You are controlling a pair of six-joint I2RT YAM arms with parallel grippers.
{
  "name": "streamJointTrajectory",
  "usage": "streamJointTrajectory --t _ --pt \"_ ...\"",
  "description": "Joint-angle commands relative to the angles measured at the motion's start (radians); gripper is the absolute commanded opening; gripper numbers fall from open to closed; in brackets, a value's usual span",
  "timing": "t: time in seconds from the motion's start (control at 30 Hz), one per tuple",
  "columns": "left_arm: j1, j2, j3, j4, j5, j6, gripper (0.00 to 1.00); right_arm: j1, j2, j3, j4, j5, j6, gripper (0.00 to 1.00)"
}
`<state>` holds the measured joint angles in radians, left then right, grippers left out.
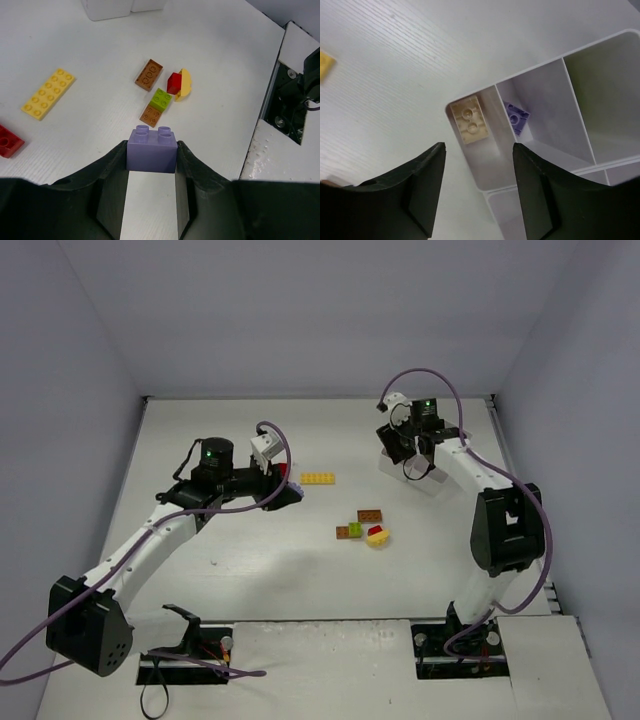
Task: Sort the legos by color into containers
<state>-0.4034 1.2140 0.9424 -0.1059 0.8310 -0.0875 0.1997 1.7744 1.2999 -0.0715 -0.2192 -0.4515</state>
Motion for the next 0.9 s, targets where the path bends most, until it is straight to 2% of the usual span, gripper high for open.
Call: streamJointTrajectory --t 0.0,0.07,0.23,0.3,0.33,0.37,0.5,0.6,0.87 --pt "0.002 -0.014 0.065 0.029 -0.018 0.075 0.00 0.036 -0.148 0.068 0.033 -0.077 0.144 0.55" --pt "-0.002 -0.022 0.075 0.023 -0.042 0.156 0.00 0.059 -0.202 0.070 0.032 -0.139 0.219 0.61" --pt "-0.035 -0.073 0.079 0.020 -0.186 0.337 0.00 0.116 -0.295 0.064 0.038 -0.282 0.477 0.66" --pt "-0.055 -0.091 0.079 0.021 -0.222 0.417 0.00 0.164 -0.311 0.062 0.045 -0.334 0.545 0.68" --pt "-0.075 -0.100 0.079 0.032 -0.260 0.483 0.00 0.205 -0.325 0.056 0.061 -0.377 0.641 0.70" --pt "-0.075 -0.106 0.076 0.041 -0.260 0.483 0.00 0.205 -0.325 0.056 0.061 -0.378 0.642 0.70" --pt "-0.118 -0.139 0.038 0.132 -0.273 0.618 0.00 0.259 -0.348 0.019 0.179 -0.457 0.847 0.70" --pt "-0.143 -0.149 0.021 0.196 -0.308 0.623 0.00 0.294 -0.351 -0.001 0.229 -0.476 0.908 0.71" --pt "-0.172 -0.134 0.045 0.199 -0.336 0.641 0.00 0.363 -0.342 -0.013 0.306 -0.514 0.984 0.72"
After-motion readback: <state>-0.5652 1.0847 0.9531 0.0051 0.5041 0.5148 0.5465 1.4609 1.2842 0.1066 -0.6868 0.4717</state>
